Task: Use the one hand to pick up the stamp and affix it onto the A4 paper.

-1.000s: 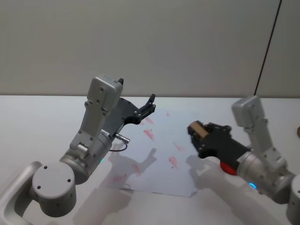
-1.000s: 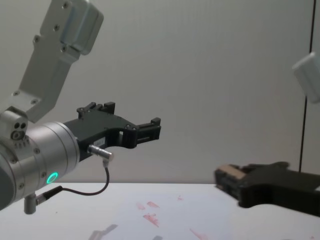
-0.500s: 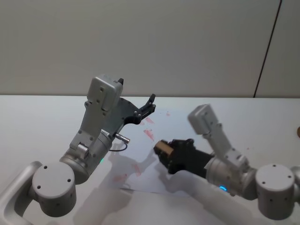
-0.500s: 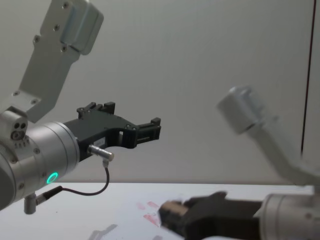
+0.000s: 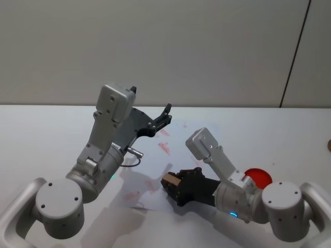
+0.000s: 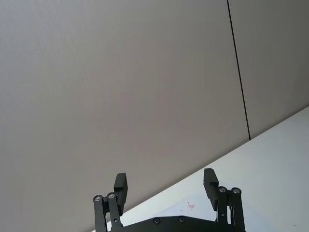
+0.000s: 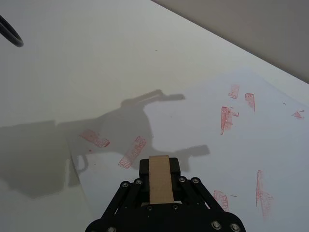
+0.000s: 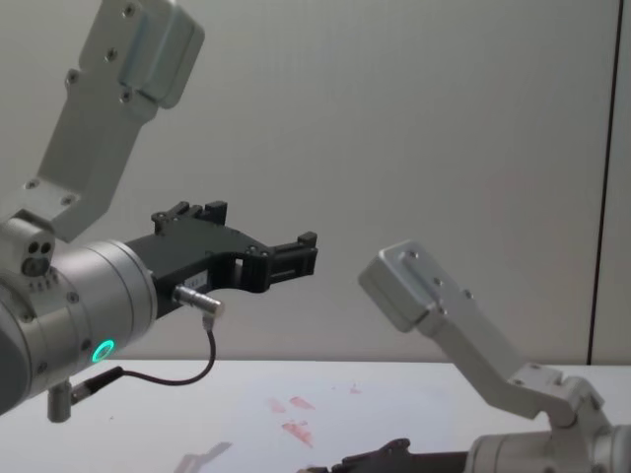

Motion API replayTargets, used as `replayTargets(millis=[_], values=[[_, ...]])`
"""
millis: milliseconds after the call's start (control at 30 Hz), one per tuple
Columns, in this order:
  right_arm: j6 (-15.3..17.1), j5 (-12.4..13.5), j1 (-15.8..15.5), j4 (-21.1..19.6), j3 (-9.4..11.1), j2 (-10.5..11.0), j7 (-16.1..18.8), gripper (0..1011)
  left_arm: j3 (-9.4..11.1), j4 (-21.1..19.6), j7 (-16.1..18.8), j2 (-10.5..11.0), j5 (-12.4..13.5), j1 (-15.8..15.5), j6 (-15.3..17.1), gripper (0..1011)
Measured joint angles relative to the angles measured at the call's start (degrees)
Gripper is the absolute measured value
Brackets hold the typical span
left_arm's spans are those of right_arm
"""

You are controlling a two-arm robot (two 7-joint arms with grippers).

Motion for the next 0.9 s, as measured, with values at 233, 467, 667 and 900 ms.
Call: replayTargets(millis=[233, 467, 667, 900], values=[[0.8, -0.7, 0.5, 1.0, -0.4, -0.4, -0.7, 221, 0.0, 0.0, 0.0, 0.0, 0.0, 0.0, 0.0, 1003], [1.3, -0.9, 0.7, 1.5, -0.6, -0.5, -1.2, 220, 0.0, 0.0, 0.0, 0.0, 0.0, 0.0, 0.0, 1003], [1.4, -0.7, 0.7, 1.6, -0.7, -0.5, -1.8, 221, 0.0, 0.0, 0.0, 0.0, 0.0, 0.0, 0.0, 1003], [0.8, 1.3, 0.7, 0.8, -0.2, -0.4, -3.3, 221, 0.0, 0.0, 0.0, 0.0, 0.0, 0.0, 0.0, 1003]])
